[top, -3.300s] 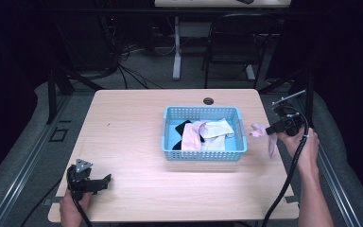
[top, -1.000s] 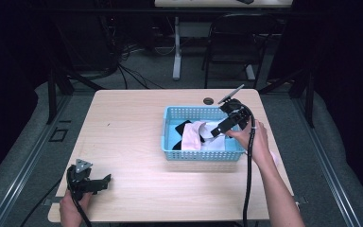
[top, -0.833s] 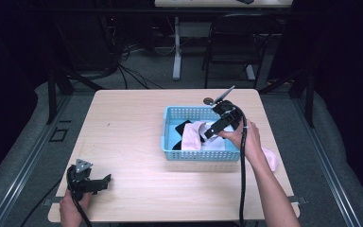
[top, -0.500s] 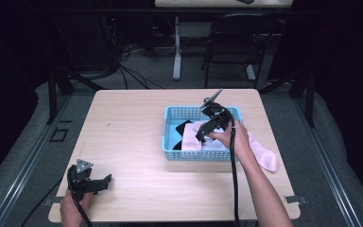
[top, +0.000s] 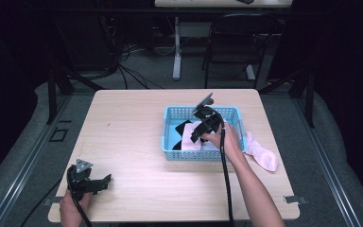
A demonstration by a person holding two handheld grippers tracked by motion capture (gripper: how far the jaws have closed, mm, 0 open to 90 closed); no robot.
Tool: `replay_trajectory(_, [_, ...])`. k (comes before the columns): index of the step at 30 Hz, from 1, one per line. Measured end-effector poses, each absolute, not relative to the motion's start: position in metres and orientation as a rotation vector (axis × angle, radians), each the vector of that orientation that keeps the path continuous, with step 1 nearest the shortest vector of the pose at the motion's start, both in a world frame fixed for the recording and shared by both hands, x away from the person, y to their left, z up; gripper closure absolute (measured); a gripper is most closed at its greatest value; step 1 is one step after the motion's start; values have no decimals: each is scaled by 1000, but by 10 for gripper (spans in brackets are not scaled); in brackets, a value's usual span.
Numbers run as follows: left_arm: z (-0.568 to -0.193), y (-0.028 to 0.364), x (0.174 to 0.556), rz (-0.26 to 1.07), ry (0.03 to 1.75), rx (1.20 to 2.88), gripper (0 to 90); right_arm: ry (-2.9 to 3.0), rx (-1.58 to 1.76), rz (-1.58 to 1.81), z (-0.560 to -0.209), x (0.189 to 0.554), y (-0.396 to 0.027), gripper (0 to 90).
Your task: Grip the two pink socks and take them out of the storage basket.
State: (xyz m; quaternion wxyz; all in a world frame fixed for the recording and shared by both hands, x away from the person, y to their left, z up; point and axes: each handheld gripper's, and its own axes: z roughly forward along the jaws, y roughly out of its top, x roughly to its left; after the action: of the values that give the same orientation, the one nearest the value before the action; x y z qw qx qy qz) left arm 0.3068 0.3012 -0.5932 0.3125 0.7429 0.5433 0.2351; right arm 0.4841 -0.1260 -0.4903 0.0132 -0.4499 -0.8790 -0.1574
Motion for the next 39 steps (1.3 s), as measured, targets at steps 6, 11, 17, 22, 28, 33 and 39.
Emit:
replay_trajectory(6, [-593, 301, 307, 622, 1431, 1963, 5, -2742, -1431, -479, -496, 486, -121, 525])
replay_trajectory(11, [-593, 301, 307, 623, 1430, 1963, 5, -2756, -1458, -433, -503, 490, -118, 603])
replay_trajectory(17, [-593, 301, 306, 627, 1430, 1965, 5, -2762, -1444, -402, -504, 491, -120, 786])
replay_trajectory(22, [-593, 301, 306, 625, 1429, 1964, 5, -2757, -1413, -379, -504, 491, -123, 872])
replay_trajectory(28, [-593, 301, 306, 622, 1430, 1964, 5, -2764, -1411, -416, -495, 488, -128, 882])
replay_trajectory(33, [-593, 301, 307, 620, 1431, 1963, 5, -2796, -1413, -465, -475, 481, -136, 883])
replay_trajectory(39, [-593, 301, 307, 618, 1433, 1961, 5, -2842, -1424, -525, -452, 472, -144, 884])
